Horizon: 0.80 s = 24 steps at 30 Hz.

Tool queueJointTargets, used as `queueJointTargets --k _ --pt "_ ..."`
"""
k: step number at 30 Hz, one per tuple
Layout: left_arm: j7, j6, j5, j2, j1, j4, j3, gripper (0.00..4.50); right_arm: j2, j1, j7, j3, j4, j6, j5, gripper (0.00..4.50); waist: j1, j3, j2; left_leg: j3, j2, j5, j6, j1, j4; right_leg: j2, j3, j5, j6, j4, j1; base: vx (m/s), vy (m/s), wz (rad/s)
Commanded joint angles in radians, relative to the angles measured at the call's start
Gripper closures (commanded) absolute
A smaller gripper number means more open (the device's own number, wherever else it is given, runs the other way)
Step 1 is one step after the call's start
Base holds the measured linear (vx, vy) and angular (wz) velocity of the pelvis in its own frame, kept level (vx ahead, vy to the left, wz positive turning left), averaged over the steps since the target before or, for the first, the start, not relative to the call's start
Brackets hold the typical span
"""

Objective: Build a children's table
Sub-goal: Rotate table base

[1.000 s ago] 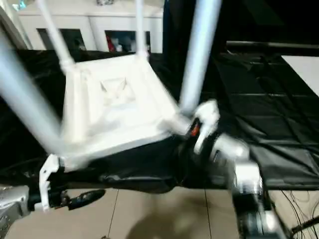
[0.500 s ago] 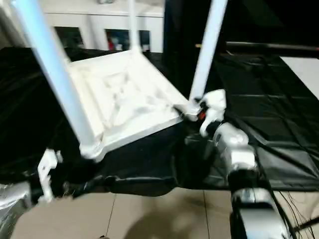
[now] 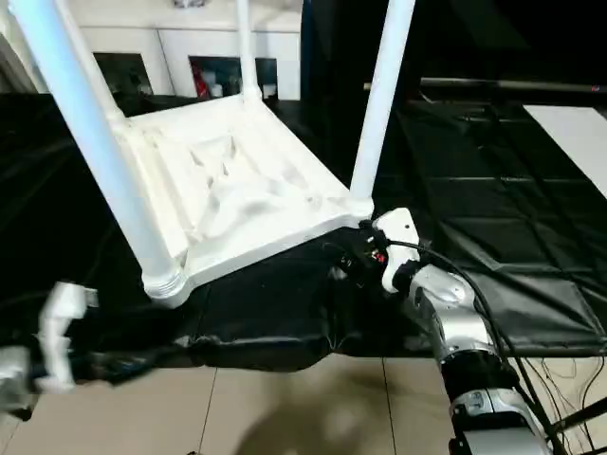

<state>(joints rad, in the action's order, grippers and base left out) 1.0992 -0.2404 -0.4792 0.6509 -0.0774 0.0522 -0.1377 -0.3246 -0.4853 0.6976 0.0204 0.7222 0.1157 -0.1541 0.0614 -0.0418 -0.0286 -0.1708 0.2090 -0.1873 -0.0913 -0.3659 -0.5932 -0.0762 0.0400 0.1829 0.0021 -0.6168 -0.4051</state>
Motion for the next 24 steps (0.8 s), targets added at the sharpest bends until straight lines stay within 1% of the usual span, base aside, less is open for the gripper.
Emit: queueJointTargets --k 1,2,3,4,5,6,7,8,9,10,11,12,13,14,15,18,19,20,22,23,24 --pt "-0.031 -0.003 -0.029 0.010 0.022 -0.018 -0.052 0.08 0.006 -0.012 -0.015 0.021 0.022 0.012 0.030 0.00 0.001 0.049 -0.001 -0.005 0.008 -0.305 0.021 0.010 0.077 -0.036 -0.026 0.309 -0.203 0.079 0.036 0.000 0.000 0.00" --pt "-0.042 -0.010 -0.043 0.011 0.035 -0.024 -0.069 0.08 0.011 -0.018 -0.031 0.028 0.034 0.010 0.043 0.00 0.002 0.050 -0.005 -0.005 0.008 -0.301 0.017 0.012 0.076 -0.036 -0.027 0.300 -0.208 0.077 0.033 0.000 0.000 0.00" --pt "-0.058 -0.019 -0.058 0.014 0.053 -0.031 -0.087 0.08 0.019 -0.027 -0.060 0.033 0.052 0.004 0.059 0.00 0.001 0.050 -0.005 -0.006 0.008 -0.299 0.016 0.012 0.077 -0.035 -0.027 0.291 -0.212 0.077 0.034 0.000 0.000 0.00" --pt "-0.068 -0.025 -0.065 0.017 0.062 -0.035 -0.097 0.08 0.025 -0.034 -0.080 0.034 0.064 -0.001 0.067 0.00 0.000 0.050 0.000 -0.005 0.008 -0.294 0.015 0.010 0.077 -0.035 -0.026 0.285 -0.213 0.075 0.036 0.000 0.000 0.00" --pt "-0.078 -0.045 -0.082 0.019 0.088 -0.041 -0.110 0.08 0.041 -0.049 -0.138 0.036 0.093 -0.008 0.087 0.00 0.000 0.052 -0.003 -0.005 0.007 -0.281 0.011 0.011 0.076 -0.036 -0.027 0.261 -0.221 0.071 0.036 0.000 0.000 0.00" --pt "-0.080 -0.050 -0.085 0.018 0.098 -0.041 -0.111 0.08 0.046 -0.054 -0.154 0.039 0.103 -0.005 0.095 0.00 0.000 0.051 -0.003 -0.005 0.006 -0.278 0.008 0.009 0.077 -0.036 -0.026 0.263 -0.220 0.071 0.037 0.000 0.000 0.00" --pt "-0.081 -0.055 -0.090 0.016 0.111 -0.041 -0.113 0.08 0.052 -0.060 -0.175 0.044 0.116 -0.001 0.105 0.00 0.002 0.053 -0.004 -0.006 0.006 -0.272 0.005 0.014 0.075 -0.036 -0.027 0.251 -0.221 0.070 0.035 0.000 0.000 0.00" --pt "-0.082 -0.056 -0.091 0.012 0.122 -0.039 -0.112 0.08 0.057 -0.064 -0.183 0.047 0.124 0.002 0.111 0.00 0.000 0.054 -0.002 -0.005 0.006 -0.260 0.006 0.011 0.075 -0.036 -0.027 0.229 -0.223 0.068 0.039 0.000 0.000 0.00" --pt "-0.084 -0.059 -0.100 0.002 0.140 -0.035 -0.109 0.08 0.064 -0.070 -0.197 0.050 0.135 0.005 0.119 0.00 0.002 0.055 -0.002 -0.006 0.006 -0.253 0.008 0.012 0.073 -0.035 -0.027 0.219 -0.224 0.067 0.039 0.000 0.000 0.00" --pt "-0.084 -0.059 -0.100 0.002 0.140 -0.035 -0.109 0.08 0.064 -0.070 -0.197 0.050 0.135 0.005 0.119 0.00 0.002 0.056 -0.003 -0.007 0.005 -0.247 0.007 0.011 0.073 -0.035 -0.027 0.209 -0.227 0.065 0.039 0.000 0.000 0.00" --pt "-0.103 -0.055 -0.113 -0.028 0.189 -0.018 -0.107 0.08 0.080 -0.081 -0.216 0.053 0.148 0.005 0.127 0.00 0.001 0.057 -0.001 -0.008 0.005 -0.224 0.012 0.008 0.072 -0.035 -0.027 0.176 -0.229 0.062 0.043 0.000 0.000 0.00" --pt "-0.113 -0.056 -0.120 -0.041 0.210 -0.009 -0.110 0.08 0.086 -0.085 -0.222 0.052 0.152 0.005 0.128 0.00 0.002 0.060 -0.002 -0.008 0.005 -0.216 0.012 0.011 0.069 -0.034 -0.026 0.163 -0.233 0.061 0.042 0.000 0.000 0.00" --pt "-0.129 -0.059 -0.129 -0.061 0.243 0.005 -0.112 0.08 0.095 -0.091 -0.231 0.052 0.157 0.004 0.130 0.00 0.003 0.060 0.001 -0.011 0.004 -0.202 0.015 0.011 0.067 -0.033 -0.027 0.133 -0.245 0.059 0.041 0.000 0.000 0.00" --pt "-0.133 -0.058 -0.123 -0.080 0.286 0.023 -0.093 0.08 0.108 -0.100 -0.242 0.054 0.166 0.008 0.137 0.00 0.006 0.061 0.001 -0.009 0.005 -0.185 0.017 0.007 0.068 -0.035 -0.026 0.111 -0.248 0.055 0.047 0.000 0.000 0.00" --pt "-0.133 -0.057 -0.121 -0.081 0.291 0.025 -0.090 0.08 0.109 -0.100 -0.242 0.054 0.167 0.008 0.138 0.00 0.006 0.062 0.001 -0.009 0.004 -0.178 0.017 0.006 0.067 -0.035 -0.026 0.105 -0.247 0.054 0.047 0.000 0.000 0.00" --pt "-0.131 -0.061 -0.108 -0.110 0.343 0.033 -0.046 0.08 0.127 -0.117 -0.260 0.061 0.194 0.019 0.152 0.00 0.003 0.062 0.001 -0.009 0.004 -0.173 0.017 0.006 0.066 -0.037 -0.026 0.105 -0.244 0.053 0.050 0.000 0.000 0.00" --pt "-0.126 -0.079 -0.122 -0.126 0.358 0.018 -0.030 0.08 0.134 -0.127 -0.273 0.065 0.212 0.024 0.160 0.00 0.003 0.063 -0.003 -0.009 0.004 -0.171 0.014 0.006 0.065 -0.039 -0.026 0.102 -0.249 0.052 0.049 0.000 0.000 0.00" --pt "-0.124 -0.095 -0.134 -0.138 0.367 0.000 -0.016 0.08 0.140 -0.135 -0.285 0.068 0.225 0.028 0.167 0.00 0.002 0.063 -0.003 -0.010 0.005 -0.171 0.011 0.007 0.064 -0.038 -0.026 0.094 -0.255 0.053 0.048 0.000 0.000 0.00" --pt "-0.112 -0.115 -0.152 -0.161 0.378 -0.034 0.013 0.08 0.149 -0.148 -0.303 0.071 0.241 0.030 0.174 0.00 0.001 0.063 -0.002 -0.010 0.004 -0.172 0.011 0.005 0.064 -0.039 -0.026 0.086 -0.256 0.051 0.051 0.000 0.000 0.00" --pt "-0.106 -0.139 -0.170 -0.199 0.393 -0.080 0.058 0.08 0.161 -0.162 -0.333 0.071 0.258 0.029 0.182 0.00 0.000 0.065 -0.002 -0.010 0.006 -0.163 0.012 0.007 0.064 -0.038 -0.026 0.070 -0.263 0.050 0.050 0.000 0.000 0.00" --pt "-0.104 -0.146 -0.175 -0.216 0.399 -0.098 0.078 0.08 0.166 -0.167 -0.345 0.070 0.263 0.027 0.184 0.00 0.000 0.065 -0.001 -0.010 0.005 -0.159 0.013 0.005 0.063 -0.037 -0.025 0.062 -0.266 0.049 0.051 0.000 0.000 0.00"
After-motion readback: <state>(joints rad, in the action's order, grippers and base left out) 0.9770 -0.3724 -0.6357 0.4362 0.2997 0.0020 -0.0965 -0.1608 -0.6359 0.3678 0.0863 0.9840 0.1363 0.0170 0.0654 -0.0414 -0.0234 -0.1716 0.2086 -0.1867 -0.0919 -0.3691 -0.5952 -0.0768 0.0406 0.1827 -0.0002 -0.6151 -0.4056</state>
